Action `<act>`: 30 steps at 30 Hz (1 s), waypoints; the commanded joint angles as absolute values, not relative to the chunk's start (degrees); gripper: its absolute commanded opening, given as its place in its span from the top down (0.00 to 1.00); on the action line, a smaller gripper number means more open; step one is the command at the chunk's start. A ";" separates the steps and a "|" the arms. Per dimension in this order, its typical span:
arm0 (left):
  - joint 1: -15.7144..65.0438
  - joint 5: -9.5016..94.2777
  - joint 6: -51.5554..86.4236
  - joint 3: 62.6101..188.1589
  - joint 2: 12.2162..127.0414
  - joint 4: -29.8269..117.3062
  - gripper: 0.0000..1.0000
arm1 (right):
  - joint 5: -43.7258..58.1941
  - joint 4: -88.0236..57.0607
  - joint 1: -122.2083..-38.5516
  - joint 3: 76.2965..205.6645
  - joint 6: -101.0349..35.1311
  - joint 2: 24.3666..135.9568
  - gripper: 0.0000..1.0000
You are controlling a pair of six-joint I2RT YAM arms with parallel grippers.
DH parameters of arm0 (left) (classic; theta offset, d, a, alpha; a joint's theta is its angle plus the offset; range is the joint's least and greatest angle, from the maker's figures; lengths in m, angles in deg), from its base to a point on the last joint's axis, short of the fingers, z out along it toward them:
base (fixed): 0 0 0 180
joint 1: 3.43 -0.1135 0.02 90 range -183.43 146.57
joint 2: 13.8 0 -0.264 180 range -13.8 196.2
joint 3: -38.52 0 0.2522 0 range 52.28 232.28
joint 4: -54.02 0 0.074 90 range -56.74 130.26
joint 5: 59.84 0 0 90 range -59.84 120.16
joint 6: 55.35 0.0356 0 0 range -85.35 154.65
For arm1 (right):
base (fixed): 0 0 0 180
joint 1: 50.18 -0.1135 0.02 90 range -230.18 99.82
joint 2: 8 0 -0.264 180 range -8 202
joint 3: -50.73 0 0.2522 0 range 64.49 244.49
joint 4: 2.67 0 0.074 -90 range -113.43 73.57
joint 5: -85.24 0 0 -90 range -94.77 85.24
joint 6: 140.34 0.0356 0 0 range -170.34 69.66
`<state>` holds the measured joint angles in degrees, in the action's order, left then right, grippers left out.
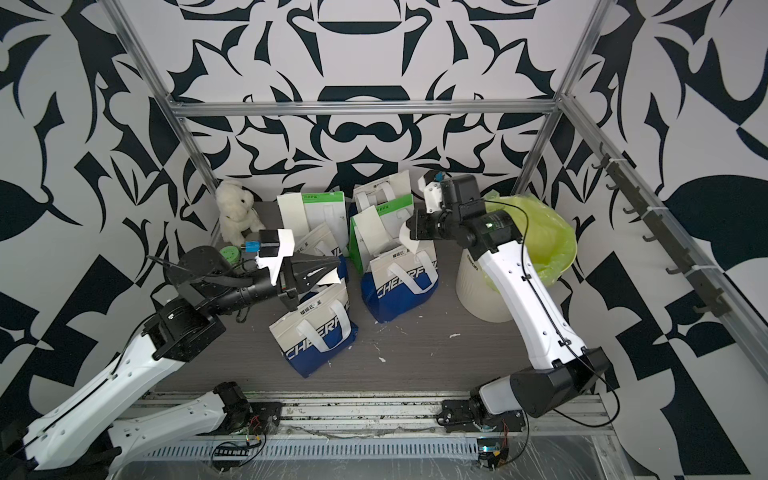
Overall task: Shred takeout receipts and throw away
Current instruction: Place the takeout receipt in the trash bin.
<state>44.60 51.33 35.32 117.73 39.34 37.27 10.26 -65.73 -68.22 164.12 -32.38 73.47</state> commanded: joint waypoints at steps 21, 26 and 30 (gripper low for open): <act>44.73 48.52 33.39 120.88 47.92 33.02 1.00 | -5.87 -74.44 -45.24 162.36 -36.50 67.83 0.30; 44.73 48.88 31.99 121.01 49.18 34.83 1.00 | 0.83 -70.07 -45.22 160.55 -36.04 63.46 0.29; 44.73 48.73 29.92 121.01 50.14 37.26 1.00 | 14.42 -61.81 -45.19 155.51 -35.29 57.97 0.31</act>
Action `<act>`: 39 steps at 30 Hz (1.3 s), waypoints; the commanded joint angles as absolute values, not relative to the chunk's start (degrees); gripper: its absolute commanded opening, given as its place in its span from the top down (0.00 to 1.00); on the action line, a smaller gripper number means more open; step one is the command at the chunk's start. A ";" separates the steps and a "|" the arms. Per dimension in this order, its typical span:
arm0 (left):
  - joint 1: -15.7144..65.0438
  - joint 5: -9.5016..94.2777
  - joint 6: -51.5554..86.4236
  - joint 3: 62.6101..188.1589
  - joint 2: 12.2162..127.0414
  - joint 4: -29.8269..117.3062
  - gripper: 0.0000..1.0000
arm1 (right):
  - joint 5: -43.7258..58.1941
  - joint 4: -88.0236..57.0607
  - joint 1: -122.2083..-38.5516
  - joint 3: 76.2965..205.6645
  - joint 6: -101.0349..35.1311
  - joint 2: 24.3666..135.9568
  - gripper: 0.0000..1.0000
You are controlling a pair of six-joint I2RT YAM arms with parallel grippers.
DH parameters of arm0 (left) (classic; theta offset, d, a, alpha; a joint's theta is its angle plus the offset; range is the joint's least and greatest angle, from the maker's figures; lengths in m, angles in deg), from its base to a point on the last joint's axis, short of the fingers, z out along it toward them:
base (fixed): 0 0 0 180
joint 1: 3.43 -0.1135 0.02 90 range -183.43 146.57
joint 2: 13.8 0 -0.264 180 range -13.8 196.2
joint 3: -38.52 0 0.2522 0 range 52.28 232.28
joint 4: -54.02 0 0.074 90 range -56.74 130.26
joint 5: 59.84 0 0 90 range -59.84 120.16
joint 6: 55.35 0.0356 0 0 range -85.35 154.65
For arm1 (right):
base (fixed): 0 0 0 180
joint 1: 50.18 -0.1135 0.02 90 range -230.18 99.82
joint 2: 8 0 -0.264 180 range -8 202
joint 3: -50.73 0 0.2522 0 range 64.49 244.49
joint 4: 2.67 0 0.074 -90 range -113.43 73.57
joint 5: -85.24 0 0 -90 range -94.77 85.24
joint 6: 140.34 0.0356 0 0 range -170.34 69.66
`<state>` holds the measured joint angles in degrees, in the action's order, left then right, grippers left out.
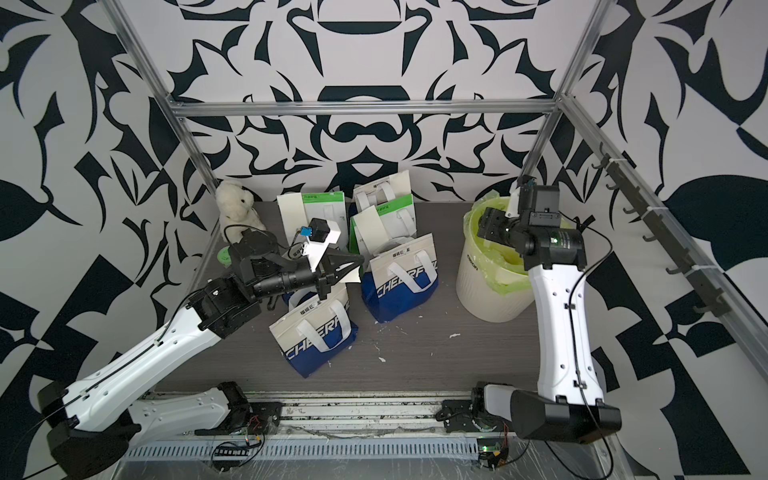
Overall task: Shred takeout receipts and throw away
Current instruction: Place the takeout receipt in the trash bin.
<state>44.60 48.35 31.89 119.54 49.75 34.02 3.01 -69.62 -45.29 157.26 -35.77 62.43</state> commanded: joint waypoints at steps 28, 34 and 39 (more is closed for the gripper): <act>44.73 46.70 10.21 120.83 53.95 51.32 1.00 | 49.91 -23.32 -76.64 133.31 -27.64 54.52 0.47; 44.73 47.12 9.73 120.83 54.14 51.93 1.00 | 48.15 -21.52 -78.28 133.50 -26.58 55.19 0.54; 44.73 47.13 10.04 120.74 53.87 51.23 1.00 | 46.50 -19.22 -78.44 133.74 -24.18 55.10 0.61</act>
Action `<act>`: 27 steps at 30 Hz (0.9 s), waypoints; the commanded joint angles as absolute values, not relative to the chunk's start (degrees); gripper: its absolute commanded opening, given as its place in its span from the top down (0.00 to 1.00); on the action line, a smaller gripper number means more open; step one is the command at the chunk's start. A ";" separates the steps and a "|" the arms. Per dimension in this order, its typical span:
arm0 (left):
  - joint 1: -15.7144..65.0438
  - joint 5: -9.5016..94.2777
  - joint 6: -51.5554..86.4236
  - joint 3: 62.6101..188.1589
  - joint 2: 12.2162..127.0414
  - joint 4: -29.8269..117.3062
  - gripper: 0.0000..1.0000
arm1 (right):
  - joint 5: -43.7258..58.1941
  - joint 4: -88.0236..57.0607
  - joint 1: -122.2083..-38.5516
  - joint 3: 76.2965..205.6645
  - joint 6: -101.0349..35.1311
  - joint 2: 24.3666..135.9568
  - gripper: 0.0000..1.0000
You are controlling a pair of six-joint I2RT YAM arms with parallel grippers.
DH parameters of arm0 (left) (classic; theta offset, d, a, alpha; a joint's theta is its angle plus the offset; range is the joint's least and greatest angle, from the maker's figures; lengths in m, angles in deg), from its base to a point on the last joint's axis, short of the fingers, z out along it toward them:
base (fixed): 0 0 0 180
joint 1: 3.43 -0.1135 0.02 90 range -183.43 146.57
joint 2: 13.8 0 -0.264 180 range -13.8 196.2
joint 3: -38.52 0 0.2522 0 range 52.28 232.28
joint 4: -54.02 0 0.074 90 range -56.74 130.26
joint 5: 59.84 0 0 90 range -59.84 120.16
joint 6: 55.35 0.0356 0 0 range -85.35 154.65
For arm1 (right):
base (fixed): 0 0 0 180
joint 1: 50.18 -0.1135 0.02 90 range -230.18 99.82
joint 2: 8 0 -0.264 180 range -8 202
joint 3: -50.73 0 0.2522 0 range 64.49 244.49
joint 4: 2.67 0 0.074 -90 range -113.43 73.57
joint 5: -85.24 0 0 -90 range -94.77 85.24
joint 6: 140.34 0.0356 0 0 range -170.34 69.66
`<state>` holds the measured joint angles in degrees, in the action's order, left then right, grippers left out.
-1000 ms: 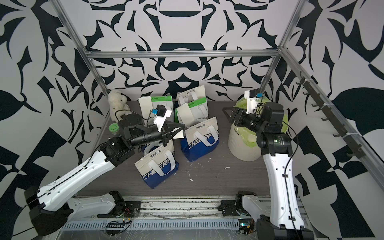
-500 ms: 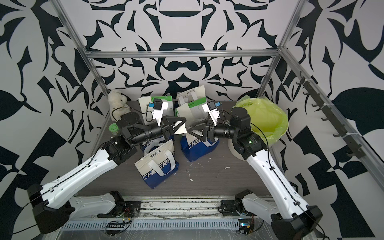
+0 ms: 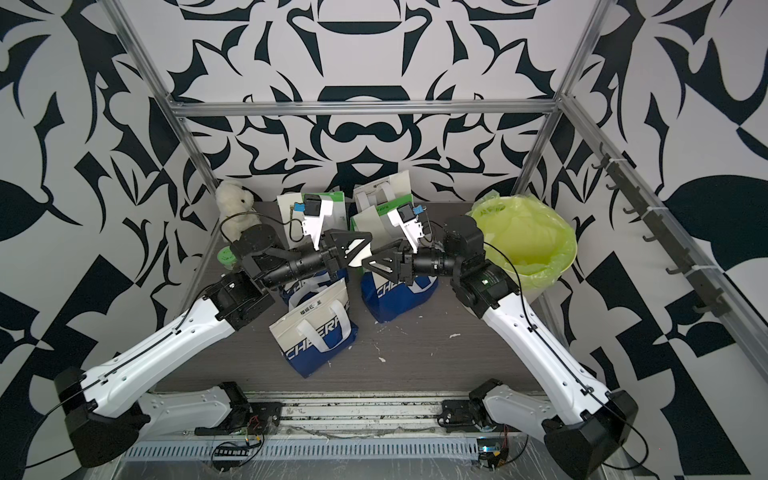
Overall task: Shred takeout receipts and throw away
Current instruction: Place the takeout receipt in the trash bin.
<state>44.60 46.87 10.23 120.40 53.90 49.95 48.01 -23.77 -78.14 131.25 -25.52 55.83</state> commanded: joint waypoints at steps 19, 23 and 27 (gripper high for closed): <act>44.73 42.38 15.04 121.62 52.46 45.86 0.01 | 35.82 -34.03 -78.39 140.55 -22.11 56.34 1.00; 44.73 33.23 19.88 121.04 48.90 42.13 0.00 | 24.72 -45.29 -78.10 146.69 -24.57 56.77 1.00; 44.73 19.85 23.74 119.62 45.35 38.81 0.00 | 8.13 -56.97 -76.23 153.44 -25.02 57.47 1.00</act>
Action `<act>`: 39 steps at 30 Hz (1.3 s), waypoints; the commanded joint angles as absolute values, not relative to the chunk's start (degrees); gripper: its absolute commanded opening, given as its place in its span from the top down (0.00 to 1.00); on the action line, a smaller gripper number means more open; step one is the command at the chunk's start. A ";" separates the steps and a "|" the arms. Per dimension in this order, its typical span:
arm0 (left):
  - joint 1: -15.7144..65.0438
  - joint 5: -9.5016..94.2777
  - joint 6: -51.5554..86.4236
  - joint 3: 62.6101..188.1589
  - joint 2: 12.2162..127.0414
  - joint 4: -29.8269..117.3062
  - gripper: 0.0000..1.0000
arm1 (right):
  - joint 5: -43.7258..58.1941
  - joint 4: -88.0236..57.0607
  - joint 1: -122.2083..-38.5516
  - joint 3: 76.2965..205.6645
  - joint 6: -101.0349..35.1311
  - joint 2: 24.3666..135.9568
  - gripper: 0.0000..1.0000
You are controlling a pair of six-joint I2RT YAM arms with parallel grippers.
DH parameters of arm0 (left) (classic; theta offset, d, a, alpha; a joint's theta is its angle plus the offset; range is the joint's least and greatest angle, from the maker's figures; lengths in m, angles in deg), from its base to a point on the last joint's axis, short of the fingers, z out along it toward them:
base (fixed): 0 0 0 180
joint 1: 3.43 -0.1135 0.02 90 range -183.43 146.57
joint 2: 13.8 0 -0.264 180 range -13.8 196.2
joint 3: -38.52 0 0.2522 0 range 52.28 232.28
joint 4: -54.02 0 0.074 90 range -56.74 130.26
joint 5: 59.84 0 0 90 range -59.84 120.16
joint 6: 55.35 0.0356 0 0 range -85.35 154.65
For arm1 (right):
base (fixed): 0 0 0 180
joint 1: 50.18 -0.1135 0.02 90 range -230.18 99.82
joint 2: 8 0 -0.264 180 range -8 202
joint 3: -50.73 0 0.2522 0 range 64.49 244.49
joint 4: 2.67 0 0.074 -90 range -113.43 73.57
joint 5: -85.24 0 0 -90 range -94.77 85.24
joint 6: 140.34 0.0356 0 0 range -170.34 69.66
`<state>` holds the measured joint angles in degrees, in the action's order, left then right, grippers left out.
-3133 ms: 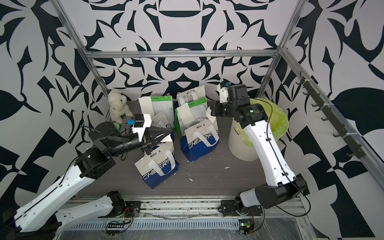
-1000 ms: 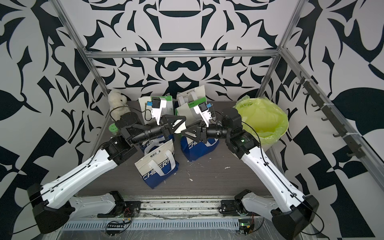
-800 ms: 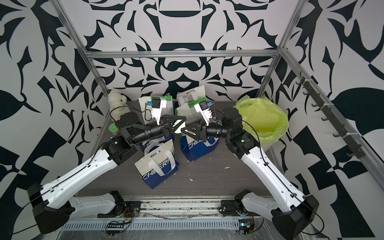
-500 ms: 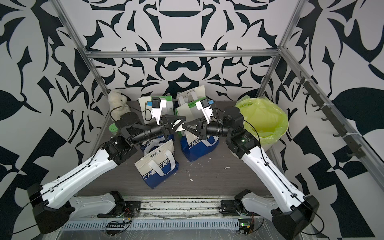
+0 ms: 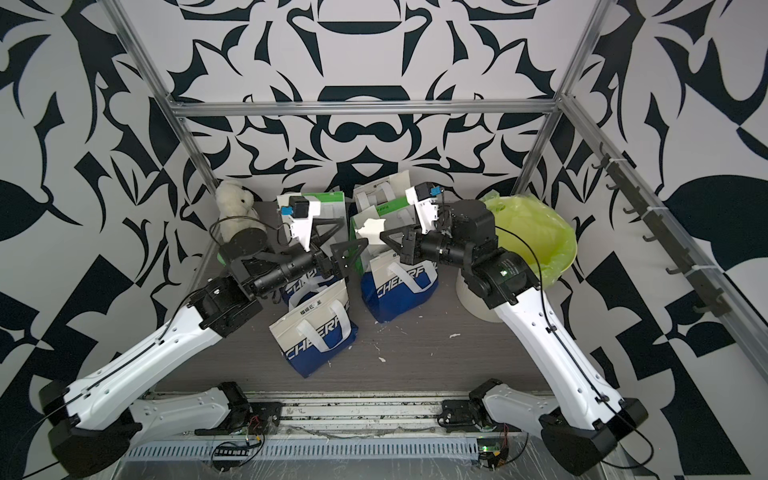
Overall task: Shred takeout receipts and throw away
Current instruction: Place the takeout receipt in the trash bin, then tear off the takeout receipt from the takeout bag.
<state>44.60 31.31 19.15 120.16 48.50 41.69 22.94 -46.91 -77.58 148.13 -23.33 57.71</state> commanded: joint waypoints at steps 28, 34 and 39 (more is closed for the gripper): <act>34.18 28.72 29.69 126.67 53.76 20.17 0.05 | 10.19 -75.50 -40.42 163.72 -32.32 67.28 0.33; 29.87 33.64 32.24 136.20 64.20 14.57 0.12 | 27.93 -64.81 -47.62 163.94 -33.70 65.14 0.34; 29.62 37.00 34.94 144.99 73.81 9.94 0.14 | 38.74 -58.72 -56.79 167.12 -36.27 69.01 0.33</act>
